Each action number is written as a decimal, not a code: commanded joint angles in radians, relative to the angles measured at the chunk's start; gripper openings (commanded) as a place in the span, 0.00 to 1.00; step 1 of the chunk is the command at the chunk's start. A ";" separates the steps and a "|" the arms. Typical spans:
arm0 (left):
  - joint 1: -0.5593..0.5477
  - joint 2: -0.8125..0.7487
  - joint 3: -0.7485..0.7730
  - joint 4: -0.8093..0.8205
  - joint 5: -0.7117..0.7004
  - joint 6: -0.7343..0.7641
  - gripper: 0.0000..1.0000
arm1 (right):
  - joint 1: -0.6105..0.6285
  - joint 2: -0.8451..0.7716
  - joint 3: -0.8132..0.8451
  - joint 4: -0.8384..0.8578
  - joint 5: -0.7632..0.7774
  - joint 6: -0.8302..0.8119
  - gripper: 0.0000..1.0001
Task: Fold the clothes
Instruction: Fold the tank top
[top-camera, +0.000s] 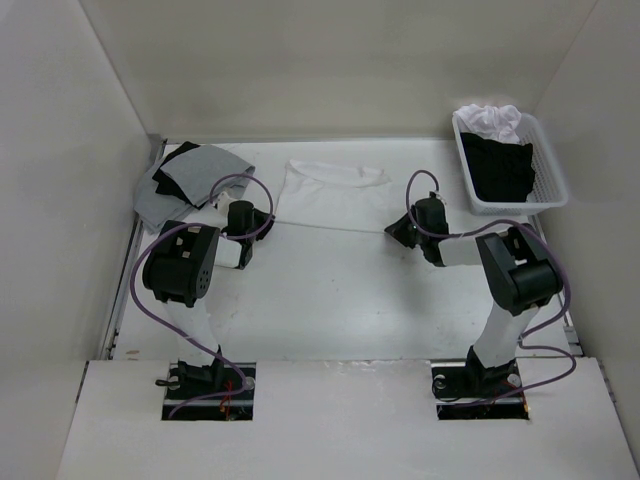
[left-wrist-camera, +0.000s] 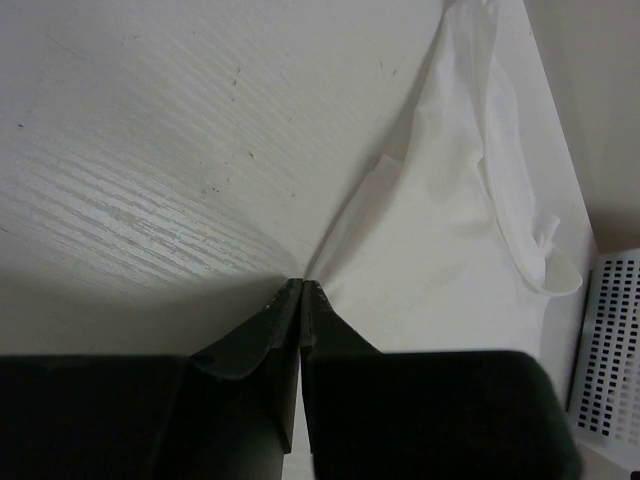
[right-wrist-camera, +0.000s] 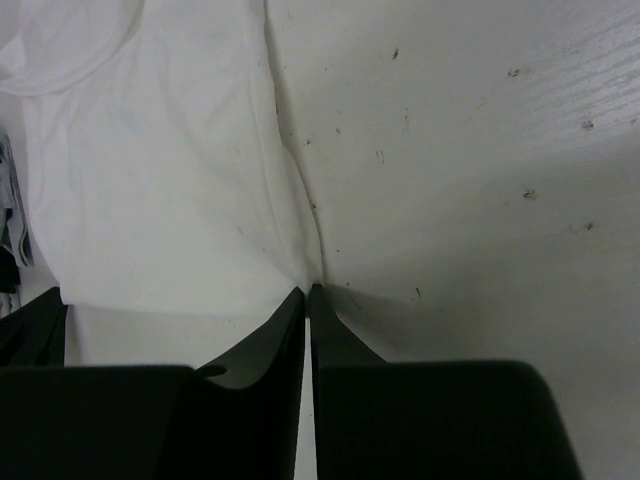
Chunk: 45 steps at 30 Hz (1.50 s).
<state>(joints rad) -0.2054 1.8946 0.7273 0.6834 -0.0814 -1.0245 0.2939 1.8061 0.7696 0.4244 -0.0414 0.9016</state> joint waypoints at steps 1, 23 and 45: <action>-0.004 0.003 0.006 -0.021 0.006 0.003 0.01 | -0.006 0.015 0.033 0.036 0.000 0.014 0.06; -0.205 -1.419 -0.252 -0.760 -0.176 0.109 0.04 | 0.356 -1.194 -0.132 -0.755 0.244 -0.159 0.02; -0.582 -0.106 0.029 -0.079 0.141 0.329 0.42 | 0.468 -1.258 -0.331 -0.786 0.265 -0.047 0.02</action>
<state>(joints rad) -0.7792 1.7554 0.7040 0.5098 -0.0063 -0.7658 0.7544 0.5495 0.4423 -0.3965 0.2062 0.8433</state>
